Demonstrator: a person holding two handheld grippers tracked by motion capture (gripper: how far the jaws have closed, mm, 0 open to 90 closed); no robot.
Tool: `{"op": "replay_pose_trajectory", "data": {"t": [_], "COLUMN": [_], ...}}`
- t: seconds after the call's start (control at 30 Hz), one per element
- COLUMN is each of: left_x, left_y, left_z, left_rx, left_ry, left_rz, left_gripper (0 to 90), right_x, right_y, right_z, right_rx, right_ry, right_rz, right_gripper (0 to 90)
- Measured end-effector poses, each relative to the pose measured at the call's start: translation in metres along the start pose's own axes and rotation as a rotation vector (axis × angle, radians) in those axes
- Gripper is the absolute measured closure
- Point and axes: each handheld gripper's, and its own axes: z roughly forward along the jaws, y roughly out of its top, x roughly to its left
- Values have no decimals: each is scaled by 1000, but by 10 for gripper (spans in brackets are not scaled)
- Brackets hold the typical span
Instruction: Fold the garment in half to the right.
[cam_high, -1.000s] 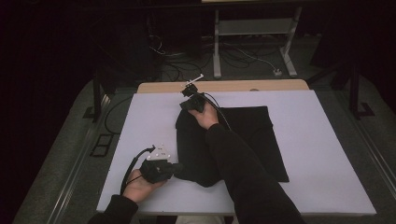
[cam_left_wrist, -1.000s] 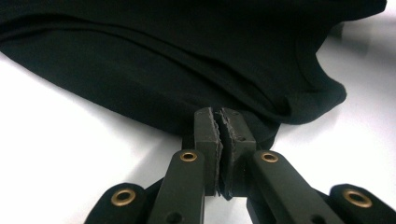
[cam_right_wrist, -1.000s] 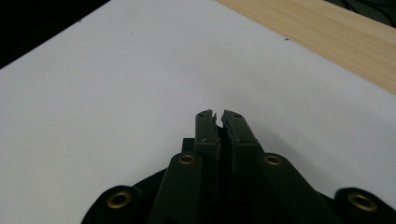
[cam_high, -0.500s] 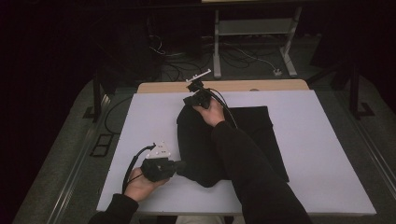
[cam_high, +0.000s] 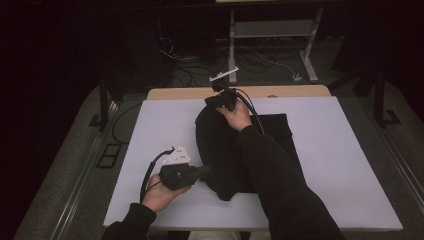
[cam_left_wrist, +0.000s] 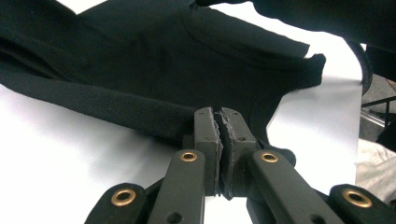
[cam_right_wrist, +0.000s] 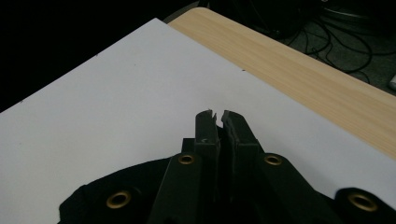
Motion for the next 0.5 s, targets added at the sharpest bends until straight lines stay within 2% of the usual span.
{"op": "replay_pose_trajectory", "data": {"t": [0.2, 0.5], "left_x": [-6, -13], "left_y": [11, 26], "left_z": [8, 20], "left_rx": [-9, -15], "left_ry": [-22, -43], "left_rz": [21, 42], "left_gripper": [851, 851], "right_x": [-11, -23], "right_y": [-1, -7], "right_z": [-16, -31], "right_rx": [-27, -45], "right_ry": [-7, -10], "right_rz": [21, 40], "right_gripper": [835, 835]}}
